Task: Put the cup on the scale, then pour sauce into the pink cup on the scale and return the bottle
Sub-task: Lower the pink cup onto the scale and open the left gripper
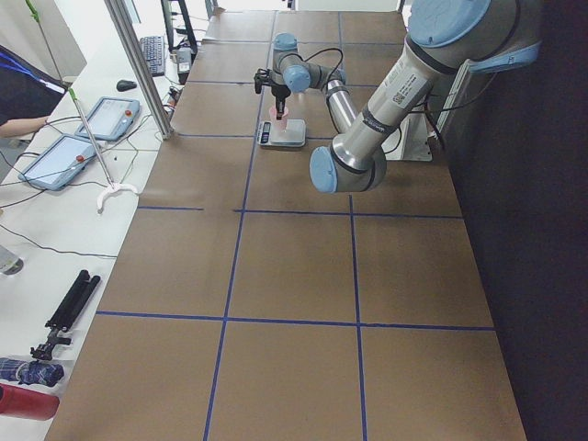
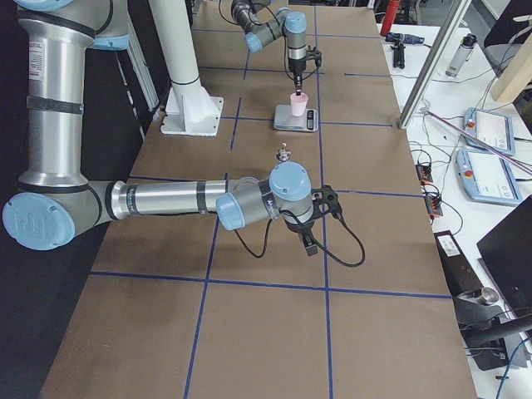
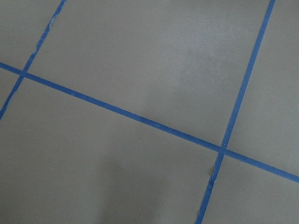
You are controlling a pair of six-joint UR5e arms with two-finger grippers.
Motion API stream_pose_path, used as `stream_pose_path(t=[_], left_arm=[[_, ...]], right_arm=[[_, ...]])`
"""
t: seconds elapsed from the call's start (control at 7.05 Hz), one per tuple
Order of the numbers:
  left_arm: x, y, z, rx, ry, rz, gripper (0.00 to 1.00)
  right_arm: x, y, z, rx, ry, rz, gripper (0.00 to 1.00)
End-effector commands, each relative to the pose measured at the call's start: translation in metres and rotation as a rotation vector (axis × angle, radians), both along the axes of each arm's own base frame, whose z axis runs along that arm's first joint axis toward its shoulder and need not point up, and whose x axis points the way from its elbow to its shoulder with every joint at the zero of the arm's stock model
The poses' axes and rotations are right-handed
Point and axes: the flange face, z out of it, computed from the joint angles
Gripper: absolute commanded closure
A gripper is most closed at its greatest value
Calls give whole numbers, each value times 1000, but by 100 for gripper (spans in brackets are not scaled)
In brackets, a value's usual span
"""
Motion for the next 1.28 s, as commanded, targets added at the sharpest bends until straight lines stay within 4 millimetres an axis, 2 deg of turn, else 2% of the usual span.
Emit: stream_pose_path(t=[0.0, 0.57, 0.71, 0.85, 0.99, 1.13], left_arm=[[6, 5, 3, 9, 4, 11, 96], [6, 6, 5, 13, 11, 13, 63], [6, 6, 10, 17, 16, 14, 48], [2, 8, 13, 33, 14, 20, 13], [-13, 13, 16, 87, 13, 54, 0], [-58, 11, 31, 151, -2, 75, 0]], right_arm=[[0, 0, 0, 0, 0, 1, 0], [0, 0, 1, -2, 0, 0, 0], [0, 0, 0, 0, 0, 0, 0], [0, -1, -2, 4, 0, 0, 0], [0, -1, -4, 9, 0, 0, 0], [0, -2, -10, 21, -1, 1, 0]])
